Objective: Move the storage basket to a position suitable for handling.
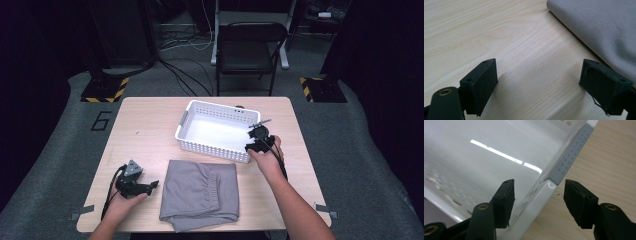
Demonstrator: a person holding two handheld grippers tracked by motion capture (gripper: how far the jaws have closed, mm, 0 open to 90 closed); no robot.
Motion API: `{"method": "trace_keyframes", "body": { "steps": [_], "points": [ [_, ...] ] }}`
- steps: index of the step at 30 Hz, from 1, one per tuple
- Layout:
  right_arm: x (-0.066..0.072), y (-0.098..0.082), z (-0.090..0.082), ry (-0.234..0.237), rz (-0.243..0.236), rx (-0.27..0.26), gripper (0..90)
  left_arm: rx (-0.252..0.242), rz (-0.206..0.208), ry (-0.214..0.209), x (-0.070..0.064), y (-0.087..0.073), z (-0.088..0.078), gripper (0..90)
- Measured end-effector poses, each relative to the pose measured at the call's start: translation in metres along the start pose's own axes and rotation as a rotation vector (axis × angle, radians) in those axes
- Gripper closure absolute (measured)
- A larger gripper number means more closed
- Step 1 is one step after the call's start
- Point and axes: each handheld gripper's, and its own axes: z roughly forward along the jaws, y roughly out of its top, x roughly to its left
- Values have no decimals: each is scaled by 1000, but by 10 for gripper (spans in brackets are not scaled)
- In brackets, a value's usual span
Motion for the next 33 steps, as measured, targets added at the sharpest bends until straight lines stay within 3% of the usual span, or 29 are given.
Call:
{"method": "trace_keyframes", "body": {
  "steps": [2, 3, 12, 21, 24, 29, 33],
  "points": [
    [1, -2, 0, 20, 0, 4, 502, 0, -1, 1, 0, 0, 0, 142],
    [3, -2, 0, 5, -4, 9, 515, 0, 0, 1, 0, 0, 0, 142],
    [11, 4, 5, 24, -26, -14, 536, 12, 4, -4, 0, 1, -1, 142],
    [19, 7, 7, 69, -122, -40, 609, 11, 6, -3, 0, 1, -1, 142],
    [21, 6, 5, 79, -96, -20, 609, 13, 7, -5, 0, 1, -1, 142],
    [22, 3, 3, 64, -107, -26, 605, 13, 6, -4, 0, 1, -1, 142],
    [21, 0, 2, 69, -86, -33, 602, 13, 6, -4, 0, 1, -1, 141]
  ]
}}
